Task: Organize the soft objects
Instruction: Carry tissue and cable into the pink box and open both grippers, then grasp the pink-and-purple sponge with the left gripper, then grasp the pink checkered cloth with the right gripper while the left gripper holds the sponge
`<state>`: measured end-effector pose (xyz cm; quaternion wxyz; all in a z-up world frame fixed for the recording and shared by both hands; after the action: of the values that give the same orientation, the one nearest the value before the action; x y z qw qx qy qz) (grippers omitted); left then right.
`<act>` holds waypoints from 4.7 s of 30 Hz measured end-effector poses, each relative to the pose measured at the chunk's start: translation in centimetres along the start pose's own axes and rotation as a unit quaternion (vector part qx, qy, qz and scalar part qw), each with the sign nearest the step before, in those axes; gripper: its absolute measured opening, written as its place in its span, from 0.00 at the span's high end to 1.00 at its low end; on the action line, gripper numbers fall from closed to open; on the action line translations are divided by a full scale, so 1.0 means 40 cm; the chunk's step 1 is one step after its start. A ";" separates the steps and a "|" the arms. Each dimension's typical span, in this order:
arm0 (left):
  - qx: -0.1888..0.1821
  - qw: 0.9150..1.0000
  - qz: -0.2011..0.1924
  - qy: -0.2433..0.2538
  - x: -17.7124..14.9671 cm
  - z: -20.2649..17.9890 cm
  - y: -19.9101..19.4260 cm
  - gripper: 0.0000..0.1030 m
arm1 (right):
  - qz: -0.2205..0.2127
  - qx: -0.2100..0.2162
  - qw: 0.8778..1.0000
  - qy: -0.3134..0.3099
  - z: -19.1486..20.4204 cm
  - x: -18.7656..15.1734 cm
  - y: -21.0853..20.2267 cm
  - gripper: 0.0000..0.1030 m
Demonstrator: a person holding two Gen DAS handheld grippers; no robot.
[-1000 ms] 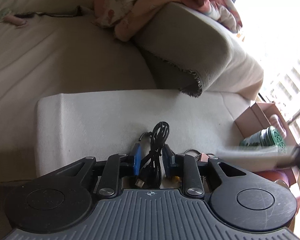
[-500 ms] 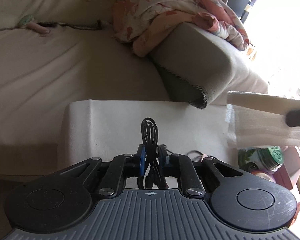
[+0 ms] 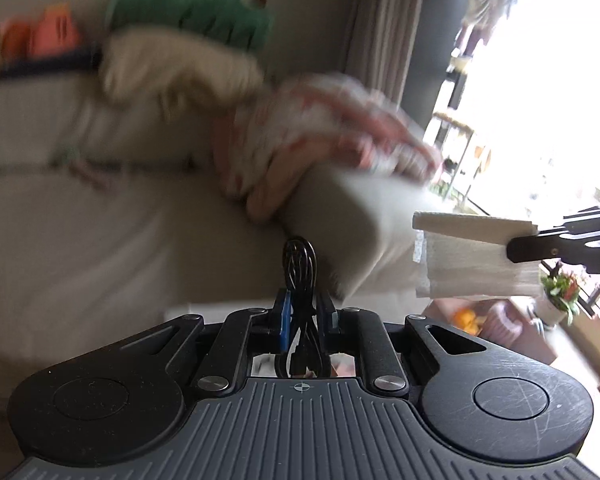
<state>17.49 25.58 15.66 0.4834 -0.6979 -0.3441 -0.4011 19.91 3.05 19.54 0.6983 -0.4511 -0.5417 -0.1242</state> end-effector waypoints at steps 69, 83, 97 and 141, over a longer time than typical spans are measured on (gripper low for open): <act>-0.007 0.995 0.058 -0.077 -0.379 -0.362 0.054 0.83 | 0.060 -0.038 0.996 -0.051 -0.050 -0.532 -0.182 0.49; 0.176 0.979 -0.003 0.101 -0.409 -0.520 0.147 0.77 | -0.029 -0.135 0.990 -0.014 -0.118 -0.696 -0.261 0.49; 0.193 0.977 0.009 0.089 -0.439 -0.459 0.108 0.54 | -0.059 -0.100 0.993 0.001 -0.091 -0.712 -0.292 0.45; -0.091 0.989 0.000 0.119 -0.461 -0.630 -0.167 0.63 | -0.048 -0.099 0.994 -0.003 -0.056 -0.623 -0.418 0.93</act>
<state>-2.18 1.89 7.17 0.4552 -0.6865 -0.2464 -0.5107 0.75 -15.91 6.17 0.6416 -0.4922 -0.5499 -0.2090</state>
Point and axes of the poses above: each gripper's, at about its wrist camera, not at the fingertips, and y roughly the way its jaws point, z to its left, x to its top, the point moved 6 cm from there along y, roughly the way its jaws point, and after that the axes turned 6 degrees about -z, right-handed, at the moved point
